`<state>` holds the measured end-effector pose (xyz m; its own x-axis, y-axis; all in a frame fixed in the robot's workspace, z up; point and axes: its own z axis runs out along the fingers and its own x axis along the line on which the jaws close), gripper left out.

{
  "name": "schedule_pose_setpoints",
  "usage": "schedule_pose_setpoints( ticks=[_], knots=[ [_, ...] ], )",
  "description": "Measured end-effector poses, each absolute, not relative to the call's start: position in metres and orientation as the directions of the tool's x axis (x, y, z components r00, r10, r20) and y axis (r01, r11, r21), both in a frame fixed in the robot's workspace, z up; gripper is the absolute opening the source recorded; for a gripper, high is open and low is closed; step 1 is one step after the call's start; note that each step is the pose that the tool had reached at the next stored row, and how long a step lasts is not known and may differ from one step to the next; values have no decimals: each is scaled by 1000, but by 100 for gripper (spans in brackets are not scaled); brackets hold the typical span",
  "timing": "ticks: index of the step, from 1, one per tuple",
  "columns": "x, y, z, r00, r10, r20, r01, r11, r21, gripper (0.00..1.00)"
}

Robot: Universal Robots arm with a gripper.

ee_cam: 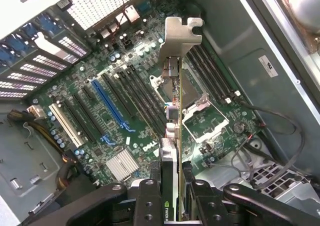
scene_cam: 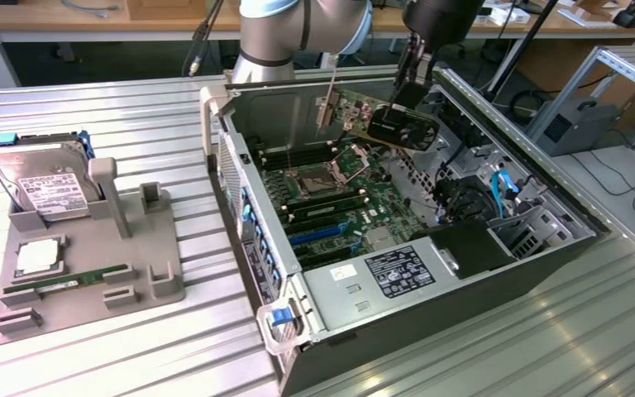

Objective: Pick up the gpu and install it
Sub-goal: 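Insert the gpu into the slot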

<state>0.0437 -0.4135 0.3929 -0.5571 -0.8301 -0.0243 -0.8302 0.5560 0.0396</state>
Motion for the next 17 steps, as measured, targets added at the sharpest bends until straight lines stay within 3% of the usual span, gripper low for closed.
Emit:
schedule_pose_setpoints(
  ticks=[17],
  knots=[
    [44,-414,393,-454,-891,-24,-891,453,40,27]
  ],
)
